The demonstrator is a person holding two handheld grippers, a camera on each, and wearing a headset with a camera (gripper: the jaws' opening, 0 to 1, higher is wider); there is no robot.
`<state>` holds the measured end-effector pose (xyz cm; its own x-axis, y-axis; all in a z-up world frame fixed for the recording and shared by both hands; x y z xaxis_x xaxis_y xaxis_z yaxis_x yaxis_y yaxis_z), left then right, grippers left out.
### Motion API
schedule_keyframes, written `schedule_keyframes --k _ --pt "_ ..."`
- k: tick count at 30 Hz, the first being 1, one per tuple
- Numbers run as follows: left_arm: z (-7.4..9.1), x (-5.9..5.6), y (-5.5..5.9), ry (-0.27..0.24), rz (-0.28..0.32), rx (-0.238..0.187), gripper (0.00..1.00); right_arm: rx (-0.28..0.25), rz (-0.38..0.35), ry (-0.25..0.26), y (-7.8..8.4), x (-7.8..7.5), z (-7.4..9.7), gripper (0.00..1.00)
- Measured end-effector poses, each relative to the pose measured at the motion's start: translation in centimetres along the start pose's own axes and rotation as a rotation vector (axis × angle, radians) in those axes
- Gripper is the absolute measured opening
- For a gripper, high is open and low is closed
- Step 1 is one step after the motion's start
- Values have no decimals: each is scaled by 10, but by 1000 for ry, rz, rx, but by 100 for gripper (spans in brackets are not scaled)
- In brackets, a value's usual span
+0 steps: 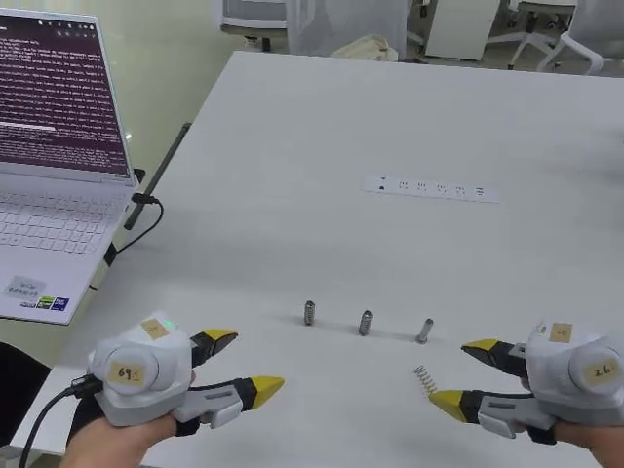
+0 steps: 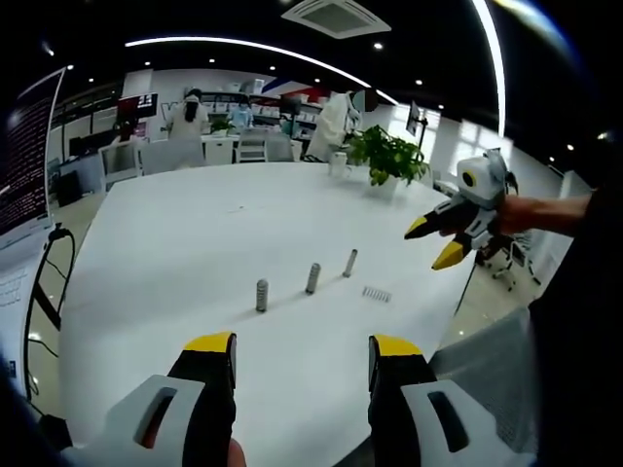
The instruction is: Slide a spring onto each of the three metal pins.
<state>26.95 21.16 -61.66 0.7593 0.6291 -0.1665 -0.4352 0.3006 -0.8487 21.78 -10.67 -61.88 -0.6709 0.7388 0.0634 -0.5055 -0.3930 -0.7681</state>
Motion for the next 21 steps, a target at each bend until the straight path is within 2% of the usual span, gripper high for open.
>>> schedule_keyframes --k 7,15,21 --pt "-8 -4 -4 21 -9 1 50 -37 -37 17 3 2 10 53" --pt "-17 -10 -9 45 -23 6 50 -36 -48 32 6 1 16 54" --pt "-27 -19 -12 86 -53 22 50 -29 -54 36 9 2 19 55"
Point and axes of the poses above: the centre of the closed fingertips' face, and the gripper's own axes: z roughly backward along the fingers, x roughly to its left, y roughly out of its underside, the point moved 8 cm from there along z, roughly backward along the fingers, and after that the axes turned 1 degree about z, right-handed, at the moved point
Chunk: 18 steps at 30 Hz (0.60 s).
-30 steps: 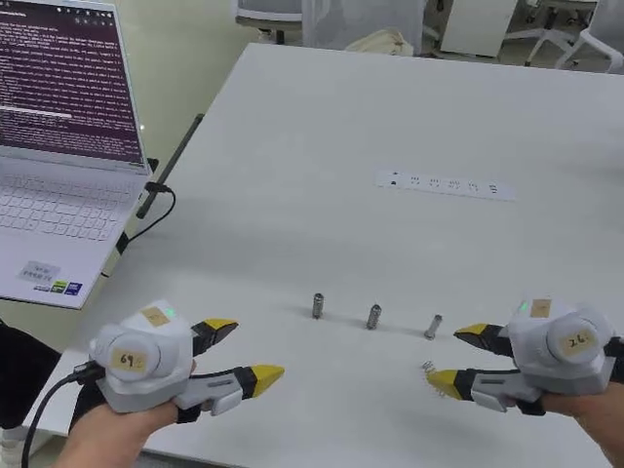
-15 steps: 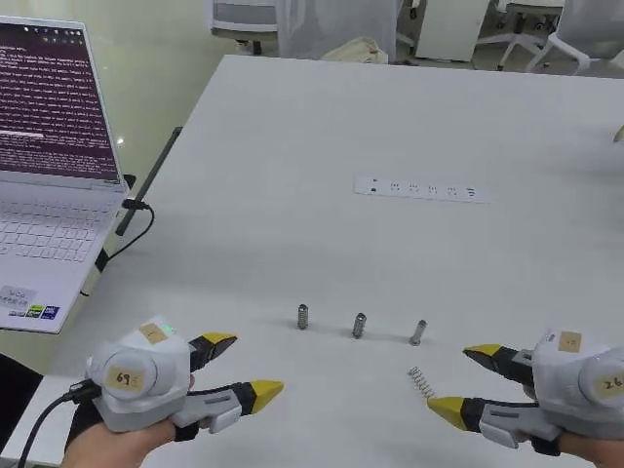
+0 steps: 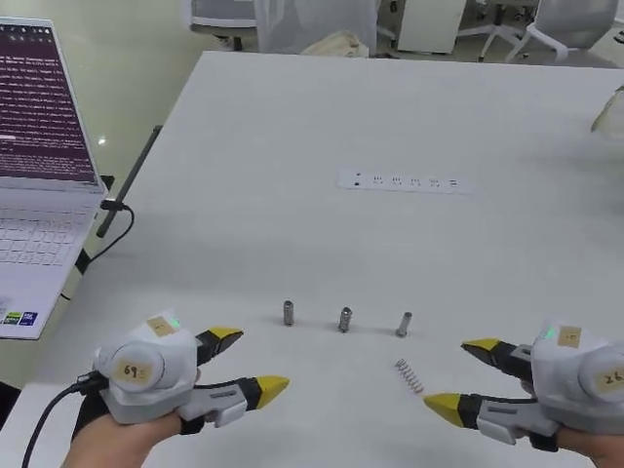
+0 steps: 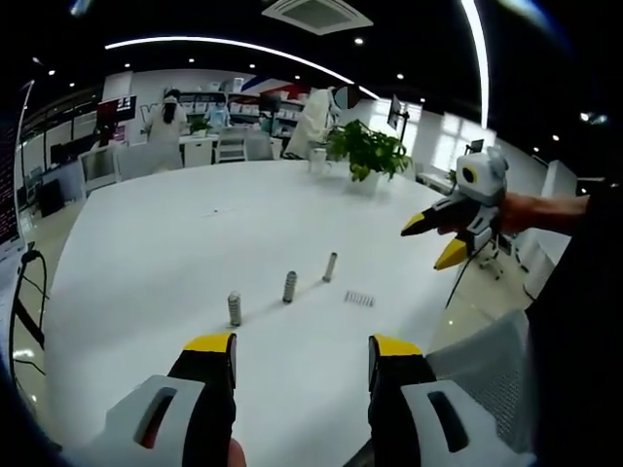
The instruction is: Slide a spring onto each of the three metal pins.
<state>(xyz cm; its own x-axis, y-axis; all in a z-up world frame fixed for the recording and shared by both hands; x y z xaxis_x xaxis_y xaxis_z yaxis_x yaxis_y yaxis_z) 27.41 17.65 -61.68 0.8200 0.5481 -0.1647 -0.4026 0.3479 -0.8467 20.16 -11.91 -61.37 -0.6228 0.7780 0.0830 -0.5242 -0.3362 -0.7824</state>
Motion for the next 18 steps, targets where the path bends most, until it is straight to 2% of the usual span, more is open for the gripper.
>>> schedule_keyframes --k 11,18 --pt "-30 -24 -10 96 -86 42 49 6 -17 -4 12 7 10 55" --pt "-47 -34 -16 156 -150 69 48 7 -31 1 15 7 14 56"
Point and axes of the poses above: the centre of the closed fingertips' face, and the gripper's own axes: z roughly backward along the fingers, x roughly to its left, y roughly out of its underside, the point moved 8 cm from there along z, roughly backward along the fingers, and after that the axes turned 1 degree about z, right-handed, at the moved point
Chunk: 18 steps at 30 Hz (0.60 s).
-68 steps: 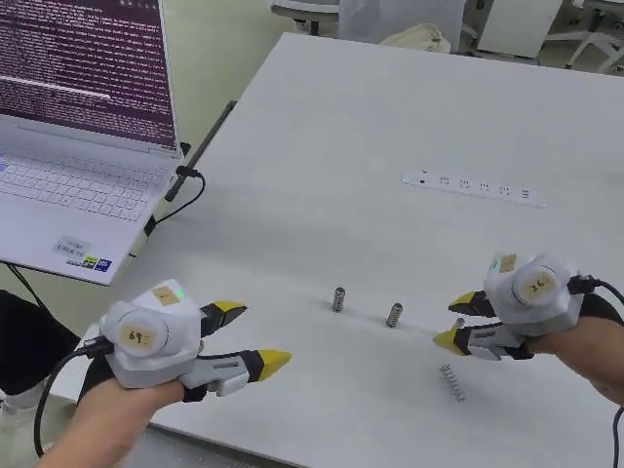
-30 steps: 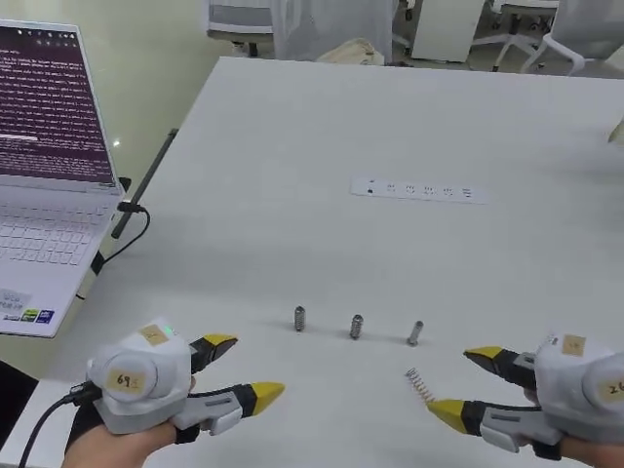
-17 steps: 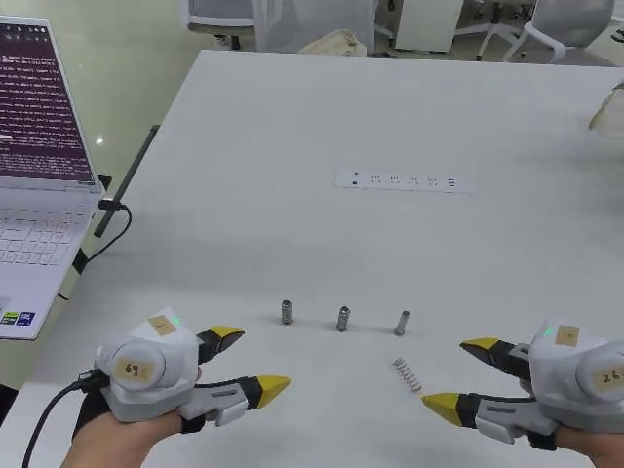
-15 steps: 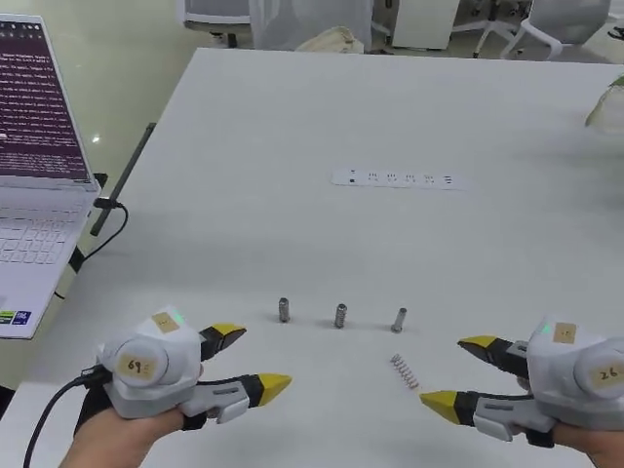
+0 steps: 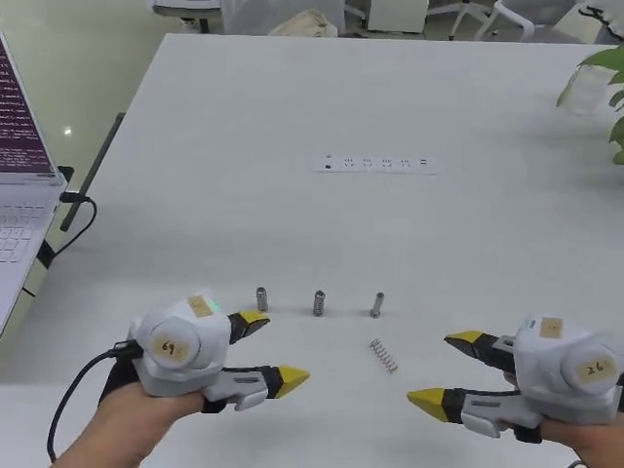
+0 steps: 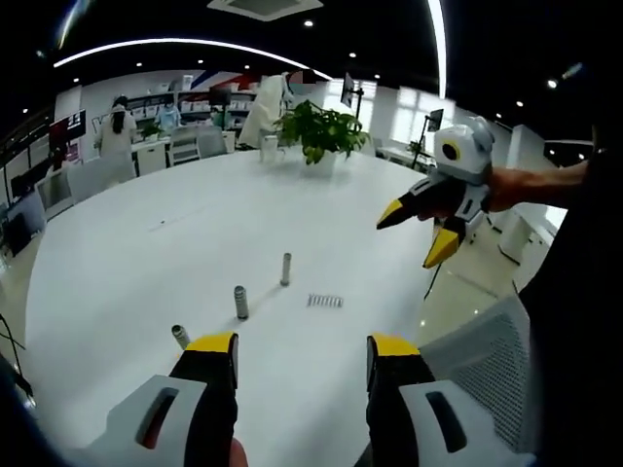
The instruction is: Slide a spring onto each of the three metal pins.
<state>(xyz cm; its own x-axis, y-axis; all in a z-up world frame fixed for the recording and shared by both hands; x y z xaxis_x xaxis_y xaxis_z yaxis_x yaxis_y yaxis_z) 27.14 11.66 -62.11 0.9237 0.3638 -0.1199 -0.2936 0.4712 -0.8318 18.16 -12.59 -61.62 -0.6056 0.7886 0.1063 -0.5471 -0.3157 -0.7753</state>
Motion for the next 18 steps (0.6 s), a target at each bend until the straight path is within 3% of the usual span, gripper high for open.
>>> schedule_keyframes --k 11,18 --pt "-26 -8 -14 66 -60 16 47 -1 -4 -6 0 3 4 56" --pt "-39 -13 -15 108 -76 26 46 6 -9 1 3 2 9 57"
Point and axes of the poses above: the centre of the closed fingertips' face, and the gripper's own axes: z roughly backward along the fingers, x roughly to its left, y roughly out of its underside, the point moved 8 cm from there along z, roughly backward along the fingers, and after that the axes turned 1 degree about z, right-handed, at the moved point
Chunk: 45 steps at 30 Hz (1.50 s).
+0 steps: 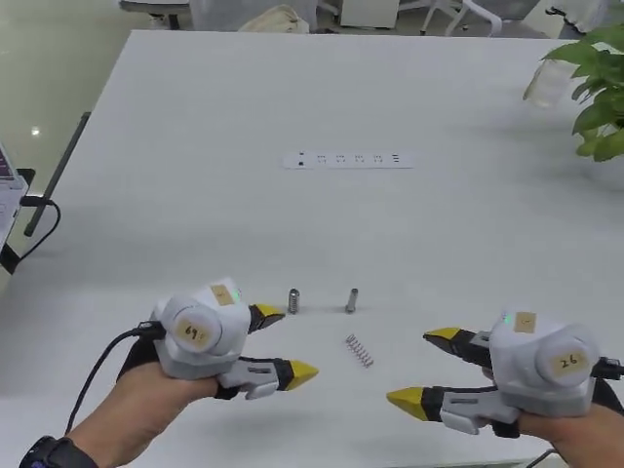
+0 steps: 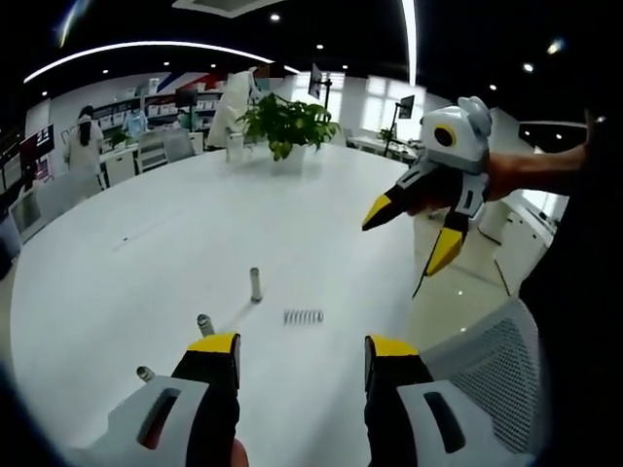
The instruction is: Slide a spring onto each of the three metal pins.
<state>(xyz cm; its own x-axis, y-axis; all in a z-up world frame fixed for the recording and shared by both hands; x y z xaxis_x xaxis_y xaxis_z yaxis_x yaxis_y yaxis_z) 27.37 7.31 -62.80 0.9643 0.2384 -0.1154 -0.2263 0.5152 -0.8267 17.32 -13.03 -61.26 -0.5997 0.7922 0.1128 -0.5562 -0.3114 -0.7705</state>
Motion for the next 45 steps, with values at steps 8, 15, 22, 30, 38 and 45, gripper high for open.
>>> schedule_keyframes --k 8,15,22,30,38,45 --pt "-12 -2 -1 38 -5 4 46 5 -14 11 4 1 5 56" --pt "-27 -2 -9 70 -46 19 45 7 -25 8 5 2 5 56" --pt "-43 -1 -14 100 -74 36 45 5 -30 6 6 2 7 55" --pt "-65 -4 -14 137 -92 56 43 0 -47 17 10 -4 13 54" --pt "-87 -5 -7 167 -81 78 42 -2 -65 19 12 -7 13 53" --pt "-105 -2 0 181 -61 99 41 3 -83 17 16 -9 12 52"
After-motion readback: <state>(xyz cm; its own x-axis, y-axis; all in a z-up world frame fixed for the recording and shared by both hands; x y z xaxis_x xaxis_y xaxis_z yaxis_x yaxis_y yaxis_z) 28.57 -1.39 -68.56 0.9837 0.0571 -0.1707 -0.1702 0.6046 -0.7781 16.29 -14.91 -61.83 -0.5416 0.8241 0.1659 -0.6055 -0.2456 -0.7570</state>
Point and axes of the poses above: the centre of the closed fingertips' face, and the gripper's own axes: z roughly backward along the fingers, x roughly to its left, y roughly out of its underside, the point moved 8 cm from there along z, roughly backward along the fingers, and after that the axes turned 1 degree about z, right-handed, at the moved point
